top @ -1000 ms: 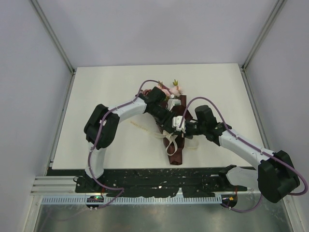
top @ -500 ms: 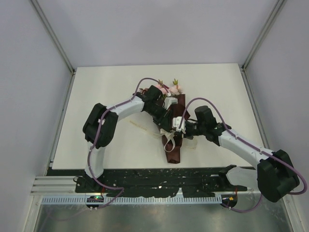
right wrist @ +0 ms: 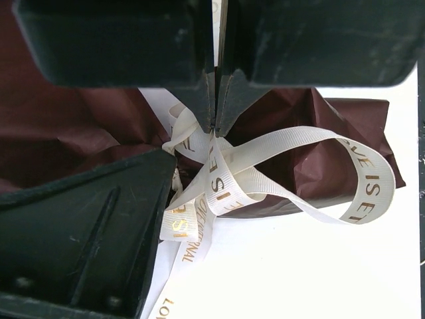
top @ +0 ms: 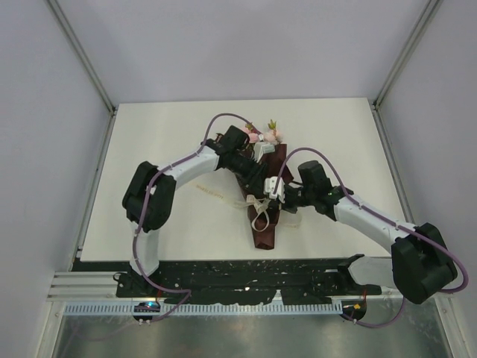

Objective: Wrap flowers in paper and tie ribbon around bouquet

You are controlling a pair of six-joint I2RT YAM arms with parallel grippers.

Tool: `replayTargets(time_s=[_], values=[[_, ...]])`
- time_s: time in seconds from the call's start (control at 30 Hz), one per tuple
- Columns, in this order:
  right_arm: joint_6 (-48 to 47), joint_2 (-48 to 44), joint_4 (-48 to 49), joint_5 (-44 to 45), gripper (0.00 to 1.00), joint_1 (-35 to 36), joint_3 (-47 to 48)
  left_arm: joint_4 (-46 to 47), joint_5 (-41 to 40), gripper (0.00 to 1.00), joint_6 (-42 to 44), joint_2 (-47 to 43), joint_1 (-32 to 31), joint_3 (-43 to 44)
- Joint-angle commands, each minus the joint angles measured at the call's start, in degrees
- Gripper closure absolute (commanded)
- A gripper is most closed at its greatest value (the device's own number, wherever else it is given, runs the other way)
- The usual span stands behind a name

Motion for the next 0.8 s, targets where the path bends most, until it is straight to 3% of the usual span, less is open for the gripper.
replayTargets(time_s=[0.0, 0.27, 0.77], values=[[1.06, -1.82, 3.83, 0.03, 0.94, -0.93, 0.51, 7.44, 1.39, 0.68, -4.86, -4.21, -0.22, -1.13], [-0.88, -7.1, 8.32, 0.11, 0.95, -1.29, -4.95, 1.65, -1.86, 0.71, -3.9, -0.61, -2.33, 1.94], [-6.76, -9.21, 7.1, -1.29, 0.95, -1.29, -8.2, -5.91, -5.73, 0.68, 1.11, 3.17, -5.94, 6.33]])
